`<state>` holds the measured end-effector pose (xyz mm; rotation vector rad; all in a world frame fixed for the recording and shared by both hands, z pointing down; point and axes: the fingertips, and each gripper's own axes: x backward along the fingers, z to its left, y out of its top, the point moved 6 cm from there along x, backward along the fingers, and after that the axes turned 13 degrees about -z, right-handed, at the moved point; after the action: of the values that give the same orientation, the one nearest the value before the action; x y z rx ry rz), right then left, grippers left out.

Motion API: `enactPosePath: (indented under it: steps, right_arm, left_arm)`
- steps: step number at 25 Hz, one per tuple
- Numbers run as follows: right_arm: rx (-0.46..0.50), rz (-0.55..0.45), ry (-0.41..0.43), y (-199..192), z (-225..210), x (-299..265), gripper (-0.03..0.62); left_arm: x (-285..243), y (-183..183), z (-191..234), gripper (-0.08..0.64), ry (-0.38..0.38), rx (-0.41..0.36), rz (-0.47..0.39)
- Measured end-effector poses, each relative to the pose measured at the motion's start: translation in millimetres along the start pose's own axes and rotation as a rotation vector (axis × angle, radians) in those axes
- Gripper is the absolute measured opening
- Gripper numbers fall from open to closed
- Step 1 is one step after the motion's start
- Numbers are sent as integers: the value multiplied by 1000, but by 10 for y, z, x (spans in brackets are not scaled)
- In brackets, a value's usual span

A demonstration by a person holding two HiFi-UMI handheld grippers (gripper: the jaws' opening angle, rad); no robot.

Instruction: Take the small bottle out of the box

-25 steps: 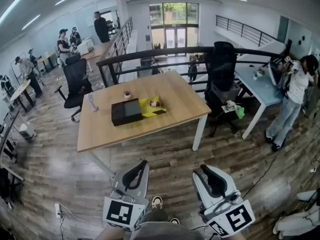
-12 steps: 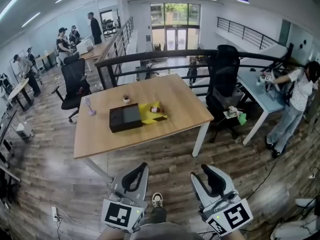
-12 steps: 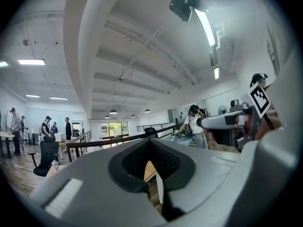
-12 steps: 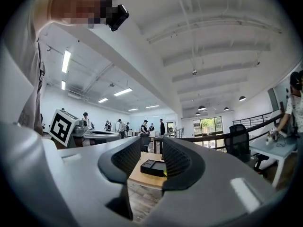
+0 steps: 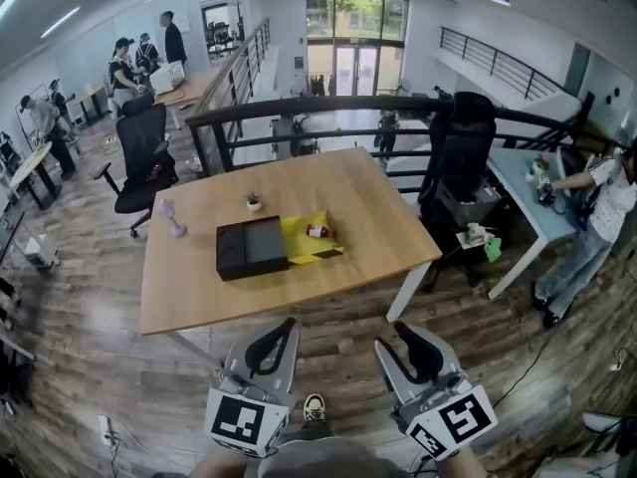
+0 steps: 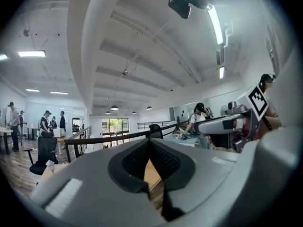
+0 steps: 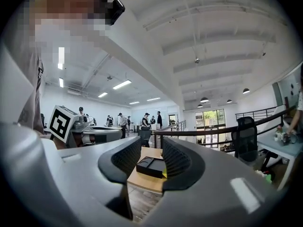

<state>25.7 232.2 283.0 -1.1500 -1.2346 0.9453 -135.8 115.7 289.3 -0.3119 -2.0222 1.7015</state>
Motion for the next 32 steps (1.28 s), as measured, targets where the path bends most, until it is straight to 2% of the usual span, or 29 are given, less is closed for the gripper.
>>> enactPosePath:
  steps: [8, 15, 24, 32]
  right_arm:
    - [-1, 46, -1, -251, -309, -1108, 123]
    - [-11, 101, -6, -612, -508, -1839, 123]
    - [-21, 177, 23, -943, -808, -2384, 123]
    - [-44, 208, 88, -1192, -1297, -2885, 124]
  left_arm:
    - [-604, -270, 896, 0, 8, 18, 13]
    - [-976, -600, 1480, 0, -4, 14, 49]
    - [-1290, -908, 1852, 0, 27, 49, 95]
    - [-1811, -1112, 2024, 0, 74, 43, 146]
